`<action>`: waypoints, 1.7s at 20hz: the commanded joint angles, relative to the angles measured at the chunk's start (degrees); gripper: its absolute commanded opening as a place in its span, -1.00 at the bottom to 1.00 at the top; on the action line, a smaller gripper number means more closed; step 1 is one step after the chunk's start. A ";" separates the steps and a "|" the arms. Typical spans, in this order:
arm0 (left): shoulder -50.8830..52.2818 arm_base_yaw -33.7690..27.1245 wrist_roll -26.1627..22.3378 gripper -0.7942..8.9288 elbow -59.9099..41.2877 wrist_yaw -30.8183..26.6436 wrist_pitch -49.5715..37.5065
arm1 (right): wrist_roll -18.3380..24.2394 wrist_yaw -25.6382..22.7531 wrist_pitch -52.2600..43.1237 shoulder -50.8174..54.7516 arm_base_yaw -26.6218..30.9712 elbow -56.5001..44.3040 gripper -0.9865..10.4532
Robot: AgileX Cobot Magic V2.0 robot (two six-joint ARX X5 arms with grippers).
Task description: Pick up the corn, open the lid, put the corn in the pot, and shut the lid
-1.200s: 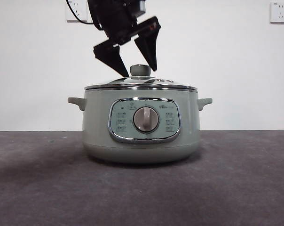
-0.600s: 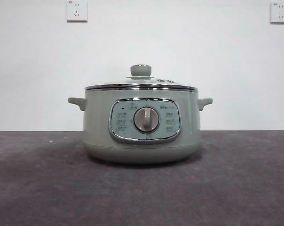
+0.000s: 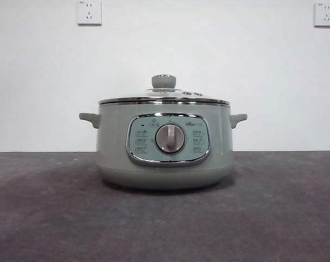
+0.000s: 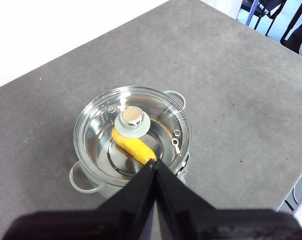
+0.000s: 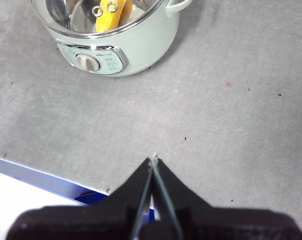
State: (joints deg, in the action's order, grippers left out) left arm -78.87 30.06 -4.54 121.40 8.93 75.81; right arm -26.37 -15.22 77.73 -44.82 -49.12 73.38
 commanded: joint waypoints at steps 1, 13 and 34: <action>-0.35 -0.15 -9.09 -0.84 -0.31 -3.93 -0.15 | -0.46 -0.28 1.22 0.02 -0.04 -0.59 -0.83; 26.05 -17.07 -3.34 -0.84 -55.12 -8.48 -18.53 | -0.46 -0.28 1.22 0.02 -0.04 -0.59 -0.83; 75.19 -23.39 5.31 -0.84 -121.00 -13.42 -67.19 | -0.46 -0.28 1.22 -0.02 -0.04 -0.59 -0.83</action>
State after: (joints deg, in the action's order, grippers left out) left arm -3.97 6.85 0.69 1.02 -4.54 9.15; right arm -26.37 -15.22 77.73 -44.86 -49.12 73.38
